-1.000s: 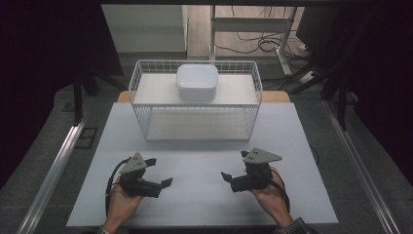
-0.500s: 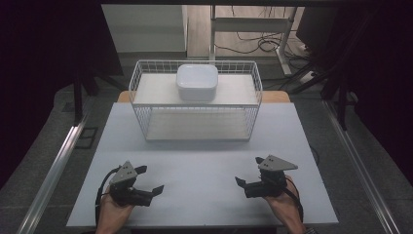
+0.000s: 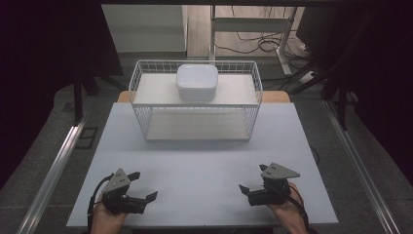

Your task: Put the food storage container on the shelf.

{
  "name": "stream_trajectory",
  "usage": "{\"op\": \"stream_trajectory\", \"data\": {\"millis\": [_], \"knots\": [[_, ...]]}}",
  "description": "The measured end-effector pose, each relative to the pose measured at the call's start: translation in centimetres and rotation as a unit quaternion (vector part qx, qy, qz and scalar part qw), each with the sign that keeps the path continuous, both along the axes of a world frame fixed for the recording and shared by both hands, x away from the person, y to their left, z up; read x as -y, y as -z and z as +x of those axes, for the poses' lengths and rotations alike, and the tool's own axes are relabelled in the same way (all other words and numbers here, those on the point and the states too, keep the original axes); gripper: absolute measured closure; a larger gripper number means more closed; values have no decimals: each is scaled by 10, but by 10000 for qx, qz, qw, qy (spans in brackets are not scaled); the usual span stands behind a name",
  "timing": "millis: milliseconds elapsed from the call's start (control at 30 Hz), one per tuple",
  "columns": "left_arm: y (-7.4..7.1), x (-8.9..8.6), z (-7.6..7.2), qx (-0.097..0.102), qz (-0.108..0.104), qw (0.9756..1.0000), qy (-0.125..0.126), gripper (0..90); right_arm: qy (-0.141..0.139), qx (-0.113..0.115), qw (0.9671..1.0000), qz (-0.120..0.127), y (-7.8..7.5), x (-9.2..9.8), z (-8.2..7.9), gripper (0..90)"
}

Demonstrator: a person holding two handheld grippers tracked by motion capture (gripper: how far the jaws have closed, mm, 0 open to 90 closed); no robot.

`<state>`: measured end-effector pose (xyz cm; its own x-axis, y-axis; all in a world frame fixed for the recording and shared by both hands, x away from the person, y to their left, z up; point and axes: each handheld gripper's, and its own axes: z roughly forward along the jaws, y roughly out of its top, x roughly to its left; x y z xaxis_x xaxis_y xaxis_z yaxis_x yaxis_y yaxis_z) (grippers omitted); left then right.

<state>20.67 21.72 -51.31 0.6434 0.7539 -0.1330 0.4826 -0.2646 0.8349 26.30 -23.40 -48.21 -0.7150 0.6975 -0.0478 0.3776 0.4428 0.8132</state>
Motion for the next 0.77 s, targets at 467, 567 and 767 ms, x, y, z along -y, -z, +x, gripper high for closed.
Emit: {"op": "stream_trajectory", "data": {"millis": [467,567,767], "knots": [[19,1,1,-599,195,9980,20,54,86,-415,9987,-285,19,10,-10,12],[22,2,2,-740,269,9969,-7,52,83,-559,9976,-399,23,9,-10,10],[23,2,4,-835,251,9962,2,52,91,-644,9963,-568,28,7,-8,11]]}}
